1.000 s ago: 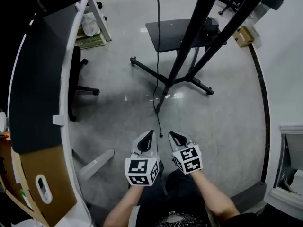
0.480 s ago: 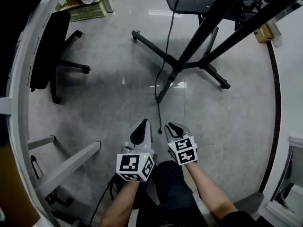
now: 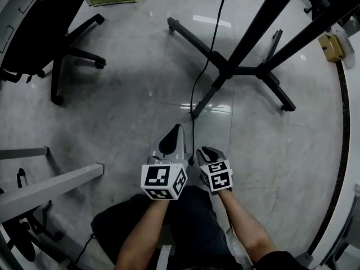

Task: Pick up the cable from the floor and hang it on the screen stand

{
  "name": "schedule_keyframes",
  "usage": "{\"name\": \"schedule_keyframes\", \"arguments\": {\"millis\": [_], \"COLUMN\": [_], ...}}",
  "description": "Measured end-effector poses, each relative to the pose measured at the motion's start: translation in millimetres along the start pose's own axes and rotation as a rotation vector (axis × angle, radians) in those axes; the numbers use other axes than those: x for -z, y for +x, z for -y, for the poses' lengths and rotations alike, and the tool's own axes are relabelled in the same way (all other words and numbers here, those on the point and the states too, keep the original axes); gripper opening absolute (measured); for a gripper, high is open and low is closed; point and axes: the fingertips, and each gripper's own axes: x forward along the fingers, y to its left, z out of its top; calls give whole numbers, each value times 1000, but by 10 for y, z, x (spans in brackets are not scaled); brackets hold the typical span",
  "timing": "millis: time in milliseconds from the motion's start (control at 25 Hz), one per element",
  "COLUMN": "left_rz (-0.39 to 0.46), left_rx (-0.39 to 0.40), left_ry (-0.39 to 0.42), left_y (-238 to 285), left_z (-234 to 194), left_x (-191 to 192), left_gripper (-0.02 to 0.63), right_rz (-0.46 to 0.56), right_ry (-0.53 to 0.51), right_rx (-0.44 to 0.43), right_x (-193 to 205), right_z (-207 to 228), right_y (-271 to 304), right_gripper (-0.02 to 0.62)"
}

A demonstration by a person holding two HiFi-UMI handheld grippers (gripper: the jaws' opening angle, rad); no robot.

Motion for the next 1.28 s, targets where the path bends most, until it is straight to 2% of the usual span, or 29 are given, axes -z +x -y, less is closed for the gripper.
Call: {"name": "schedule_keyframes", "arguments": {"millis": [160, 400, 560, 720, 840, 880, 960, 1120, 1280], "left_rz": [12, 35, 45, 41, 32, 30, 27, 17, 33], "left_rx": [-24, -28, -37, -54, -63, -63, -63, -50, -41], "left_ry": [19, 56, 68, 67, 65, 69, 74, 89, 123], "left_y": [78, 24, -49, -93, -107, -111, -115, -103, -88], "left_z": [-119, -229, -312, -403, -435, -441, -467, -490, -473], "left_x": [283, 410, 422, 439, 475, 479, 476, 420, 183], "left_gripper": [-8, -8, -8, -8, -8, -8, -8, -8, -8], "right_rz": [-43, -124, -139, -189, -228, -235, -230, -239, -163], "right_ry": [29, 61, 93, 92, 79, 74, 67, 10, -144], "right_rx": [-22, -42, -32, 24, 61, 75, 88, 54, -24], "right_x": [392, 783, 801, 792, 841, 851, 837, 829, 546], "right_z": [137, 194, 203, 264, 324, 349, 379, 362, 121], "right_y": [370, 898, 1117, 1245, 1297, 1297, 1300, 1306, 1201], "right_gripper": [76, 94, 112, 117, 99, 67, 47, 20, 17]}}
